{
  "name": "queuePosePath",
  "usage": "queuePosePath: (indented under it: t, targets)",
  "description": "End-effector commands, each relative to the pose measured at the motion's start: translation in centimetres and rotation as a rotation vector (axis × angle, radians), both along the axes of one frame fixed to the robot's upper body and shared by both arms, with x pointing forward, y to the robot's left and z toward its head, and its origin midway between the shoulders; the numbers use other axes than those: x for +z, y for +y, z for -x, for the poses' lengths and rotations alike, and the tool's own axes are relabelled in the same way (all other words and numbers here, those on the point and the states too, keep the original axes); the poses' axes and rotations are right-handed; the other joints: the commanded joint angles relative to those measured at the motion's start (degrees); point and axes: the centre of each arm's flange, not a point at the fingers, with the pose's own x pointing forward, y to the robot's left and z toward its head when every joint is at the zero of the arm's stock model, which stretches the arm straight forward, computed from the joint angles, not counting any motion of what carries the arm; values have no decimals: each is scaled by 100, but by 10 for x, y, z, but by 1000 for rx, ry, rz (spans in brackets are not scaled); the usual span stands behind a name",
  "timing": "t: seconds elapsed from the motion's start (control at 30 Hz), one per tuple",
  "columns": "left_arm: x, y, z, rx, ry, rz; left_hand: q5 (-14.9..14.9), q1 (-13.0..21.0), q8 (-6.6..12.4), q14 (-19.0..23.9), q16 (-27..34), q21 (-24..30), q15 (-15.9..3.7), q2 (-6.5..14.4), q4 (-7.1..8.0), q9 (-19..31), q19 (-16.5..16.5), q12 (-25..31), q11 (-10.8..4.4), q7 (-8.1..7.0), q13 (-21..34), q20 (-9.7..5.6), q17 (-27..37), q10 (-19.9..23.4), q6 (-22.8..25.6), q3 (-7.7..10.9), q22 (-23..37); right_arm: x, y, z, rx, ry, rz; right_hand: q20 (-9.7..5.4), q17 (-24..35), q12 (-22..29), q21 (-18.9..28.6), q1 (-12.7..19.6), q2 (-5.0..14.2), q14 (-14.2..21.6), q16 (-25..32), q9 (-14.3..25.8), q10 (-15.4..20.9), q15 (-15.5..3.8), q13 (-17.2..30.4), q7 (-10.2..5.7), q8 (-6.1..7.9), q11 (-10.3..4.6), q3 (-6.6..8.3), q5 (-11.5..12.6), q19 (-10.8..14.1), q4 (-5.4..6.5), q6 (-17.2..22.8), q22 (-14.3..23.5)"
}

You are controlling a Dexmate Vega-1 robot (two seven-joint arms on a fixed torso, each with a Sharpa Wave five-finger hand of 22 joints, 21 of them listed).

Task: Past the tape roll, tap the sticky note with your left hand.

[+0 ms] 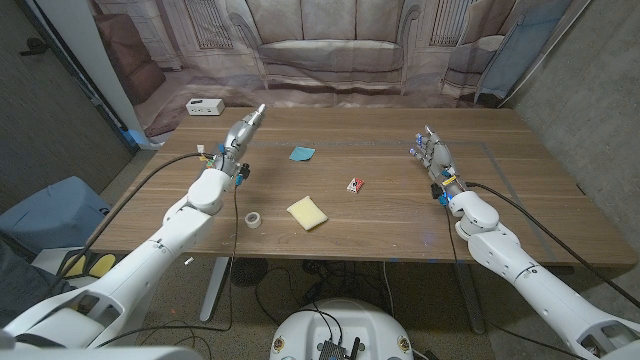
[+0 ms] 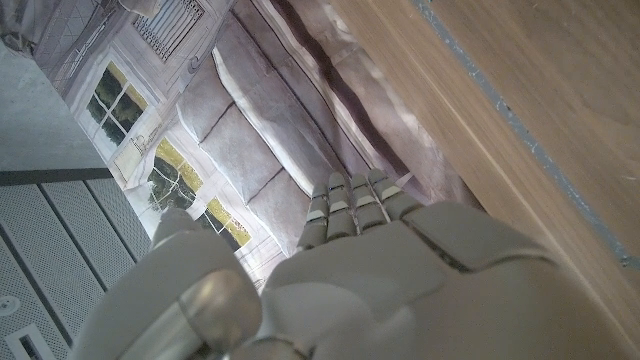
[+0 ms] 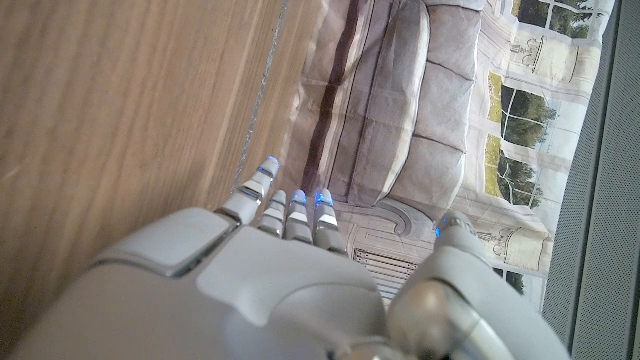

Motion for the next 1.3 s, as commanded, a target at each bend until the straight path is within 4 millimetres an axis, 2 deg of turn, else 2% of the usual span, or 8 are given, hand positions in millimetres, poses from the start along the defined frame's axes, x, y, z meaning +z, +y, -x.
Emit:
queuePosePath:
  t: [0.03,0.63,0.93,1.3]
  targets:
    - [15,-6,4,110,-70,-110,17,86,40,53,27,14,-7,-4,-55,19,39,34,-6,-16,11,9,10,55,80,6,8,-1,-4,4,-8,-1,0,10,22,-9,33,44,33,12,32,21,-2,47,20,-8,16,9,14,24,46,-38,34,11]
    - [30,-8,21,343,-176,-316,13,144,30,194,21,-7,-59,23,-96,22,69,42,-35,-77,12,72,8,195,231,44,8,-3,3,4,-3,3,-2,21,20,-15,33,43,46,22,32,21,14,58,21,-1,7,6,5,24,52,-49,46,11]
    - [38,-19,24,510,-221,-479,9,171,29,245,10,-29,-85,40,-116,24,48,42,-86,-119,13,111,7,259,321,66,9,-4,2,6,-14,-1,-14,20,20,-20,32,42,49,32,34,21,18,54,21,-7,8,5,0,23,54,-54,61,11]
    - [47,-27,22,549,-207,-591,-1,189,53,276,-17,-64,-132,59,-131,27,-20,35,-146,-189,15,126,8,333,519,90,12,-8,4,6,-17,-1,-22,18,20,-24,32,40,58,35,33,21,24,60,22,-10,2,1,-5,23,58,-59,65,10]
